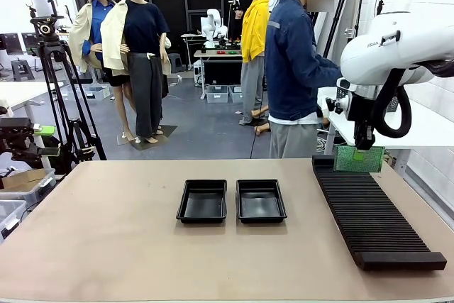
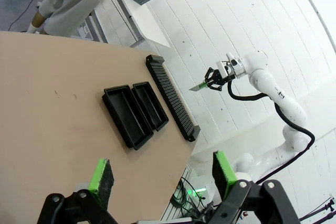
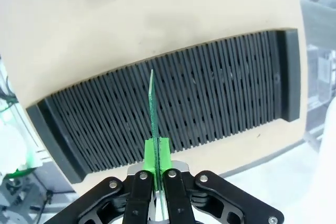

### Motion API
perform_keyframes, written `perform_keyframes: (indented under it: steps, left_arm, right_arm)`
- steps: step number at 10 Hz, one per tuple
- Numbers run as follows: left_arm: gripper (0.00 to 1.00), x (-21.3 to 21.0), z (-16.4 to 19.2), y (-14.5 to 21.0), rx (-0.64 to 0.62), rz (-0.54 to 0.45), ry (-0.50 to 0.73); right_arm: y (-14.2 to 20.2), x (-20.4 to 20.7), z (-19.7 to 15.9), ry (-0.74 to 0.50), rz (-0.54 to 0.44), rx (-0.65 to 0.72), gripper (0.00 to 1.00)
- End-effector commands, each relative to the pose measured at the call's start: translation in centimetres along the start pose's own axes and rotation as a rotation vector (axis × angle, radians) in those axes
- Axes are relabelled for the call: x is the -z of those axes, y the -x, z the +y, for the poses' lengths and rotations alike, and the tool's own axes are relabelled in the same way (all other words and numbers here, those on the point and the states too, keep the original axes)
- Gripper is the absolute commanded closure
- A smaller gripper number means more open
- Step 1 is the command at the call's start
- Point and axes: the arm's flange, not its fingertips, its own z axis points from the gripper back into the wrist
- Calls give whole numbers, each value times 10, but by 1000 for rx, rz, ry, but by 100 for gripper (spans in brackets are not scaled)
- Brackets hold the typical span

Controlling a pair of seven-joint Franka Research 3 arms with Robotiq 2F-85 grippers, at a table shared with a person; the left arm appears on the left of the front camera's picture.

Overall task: Inspect and transfer BCBs to ESD trays.
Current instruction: Pick up the Blank PCB from the PCB Rack and place it in the left ESD tray.

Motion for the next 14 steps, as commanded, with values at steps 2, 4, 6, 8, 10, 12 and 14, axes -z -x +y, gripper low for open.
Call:
perform_keyframes:
  steps: [2,4,6,8,10,12,14]
  left_arm:
    - [0,-1,-2,-1,-10,-4,-3]
    - [0,-1,-2,-1,-10,-4,-3]
    - [0,-1,-2,-1,-10,-4,-3]
    - [0,-1,-2,-1,-10,-4,-3]
    - [0,-1,-2,-1,-10,-4,-3]
    - [0,-1,-2,-1,-10,-4,-3]
    - [0,-1,-2,-1,-10,-4,-3]
  right_arm:
    - [-20,-7,14,38,12,267,100]
    - [-32,-4,23,41,-29,550,100]
    - [-39,-2,32,72,-68,758,100]
    - [-50,-1,43,17,-81,925,100]
    - [-62,-5,44,-85,-143,1126,100]
    - [-70,-10,42,-161,-227,1275,100]
    - [-81,-9,40,-220,-311,1384,100]
